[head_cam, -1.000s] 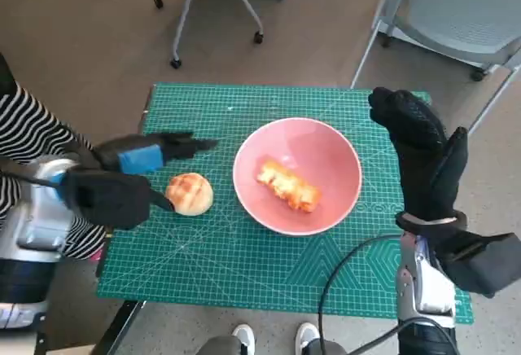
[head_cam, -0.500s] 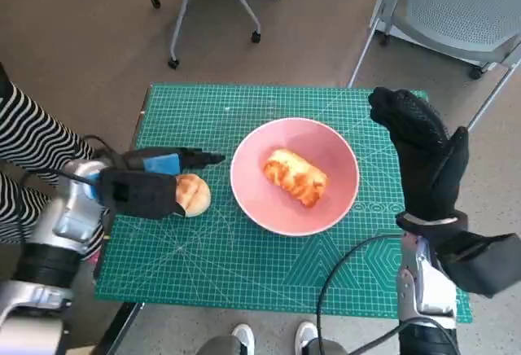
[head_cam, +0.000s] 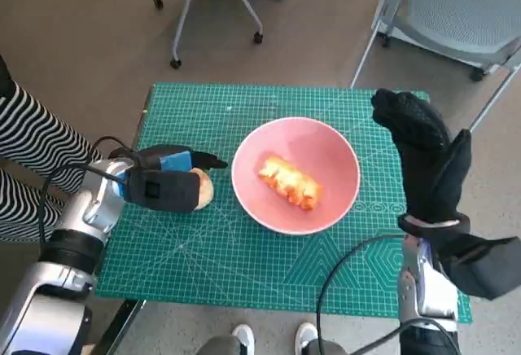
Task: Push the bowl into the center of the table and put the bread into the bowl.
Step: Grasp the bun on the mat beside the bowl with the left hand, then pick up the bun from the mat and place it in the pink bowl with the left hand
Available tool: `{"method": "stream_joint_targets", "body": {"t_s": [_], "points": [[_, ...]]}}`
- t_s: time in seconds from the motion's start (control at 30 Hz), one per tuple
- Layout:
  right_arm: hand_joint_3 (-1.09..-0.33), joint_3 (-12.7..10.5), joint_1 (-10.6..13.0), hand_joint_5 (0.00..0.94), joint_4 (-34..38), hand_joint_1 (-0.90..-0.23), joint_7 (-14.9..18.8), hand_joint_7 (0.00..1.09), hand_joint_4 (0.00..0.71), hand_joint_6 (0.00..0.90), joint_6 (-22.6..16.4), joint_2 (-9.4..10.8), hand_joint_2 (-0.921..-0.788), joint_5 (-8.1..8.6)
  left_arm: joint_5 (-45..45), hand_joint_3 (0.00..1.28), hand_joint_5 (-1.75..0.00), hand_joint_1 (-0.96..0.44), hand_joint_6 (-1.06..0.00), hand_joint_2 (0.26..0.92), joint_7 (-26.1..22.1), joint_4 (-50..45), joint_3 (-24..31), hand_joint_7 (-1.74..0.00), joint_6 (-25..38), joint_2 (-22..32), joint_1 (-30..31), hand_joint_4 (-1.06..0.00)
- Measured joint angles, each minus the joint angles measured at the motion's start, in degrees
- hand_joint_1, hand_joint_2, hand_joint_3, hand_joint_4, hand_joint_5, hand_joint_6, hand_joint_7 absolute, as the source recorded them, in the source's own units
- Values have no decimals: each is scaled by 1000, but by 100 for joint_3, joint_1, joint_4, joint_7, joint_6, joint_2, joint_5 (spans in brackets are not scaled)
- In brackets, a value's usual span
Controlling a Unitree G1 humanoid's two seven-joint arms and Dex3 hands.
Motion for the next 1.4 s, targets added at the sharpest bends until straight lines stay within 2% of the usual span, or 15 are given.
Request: {"method": "stream_joint_targets", "body": {"t_s": [0.2, 0.7, 1.13, 1.4], "points": [[-679, -50, 3, 2, 13, -684, 0, 557, 201, 128, -18, -15, -921, -12, -12, 74, -1137, 3, -619, 907, 28, -66, 25, -1131, -72, 101, -32, -742], [-684, -36, -11, 0, 117, -682, 0, 554, 196, 125, -55, 2, -921, -34, -525, 71, -1077, 3, -620, 909, -428, -1097, 618, -1217, 111, 436, 2, -734], [-690, -24, -22, 1, 140, -678, 49, 556, 193, 121, -56, 0, -921, -6, -1064, 41, -1028, 4, -653, 908, -967, -2698, 1178, -1184, 847, 561, 145, -776], [-691, -57, -48, 2, 147, -674, 99, 556, 196, 121, -56, -15, -921, 15, -1391, 24, -1008, 4, -676, 903, -1032, -3802, 1512, -1143, 1269, 522, 110, -811]]}}
